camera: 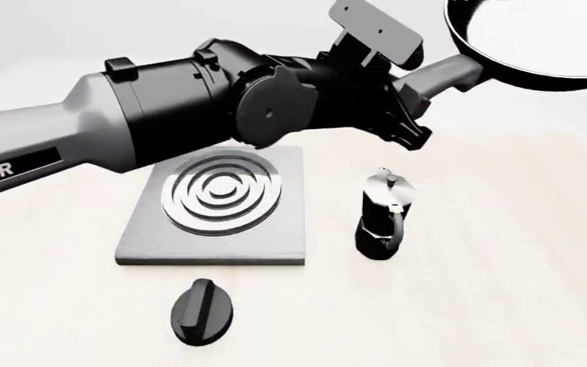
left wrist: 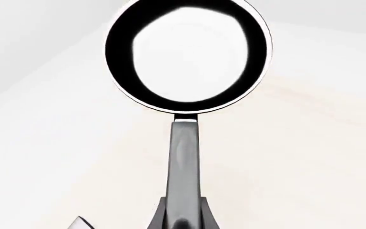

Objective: Put the frying pan on the stove.

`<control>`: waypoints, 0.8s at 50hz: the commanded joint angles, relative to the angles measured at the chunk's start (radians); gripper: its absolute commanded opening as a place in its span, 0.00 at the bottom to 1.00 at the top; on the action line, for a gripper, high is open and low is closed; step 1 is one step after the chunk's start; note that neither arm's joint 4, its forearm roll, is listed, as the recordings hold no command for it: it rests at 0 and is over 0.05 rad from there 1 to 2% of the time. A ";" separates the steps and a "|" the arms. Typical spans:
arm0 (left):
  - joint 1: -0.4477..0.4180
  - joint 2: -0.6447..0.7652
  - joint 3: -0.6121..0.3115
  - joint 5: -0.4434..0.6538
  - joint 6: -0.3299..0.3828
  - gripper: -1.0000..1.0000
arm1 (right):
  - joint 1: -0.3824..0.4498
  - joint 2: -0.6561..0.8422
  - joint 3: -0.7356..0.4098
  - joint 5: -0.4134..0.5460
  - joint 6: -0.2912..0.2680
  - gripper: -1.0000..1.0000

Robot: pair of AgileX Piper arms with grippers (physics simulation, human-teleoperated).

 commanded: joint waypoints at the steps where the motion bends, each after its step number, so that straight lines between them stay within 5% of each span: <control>1: 0.058 -0.108 0.077 -0.038 0.002 0.00 | 0.005 0.000 -0.004 0.000 -0.011 1.00; 40: 0.247 -0.316 0.384 -0.114 -0.026 0.00 | 0.012 0.000 -0.014 0.000 -0.032 1.00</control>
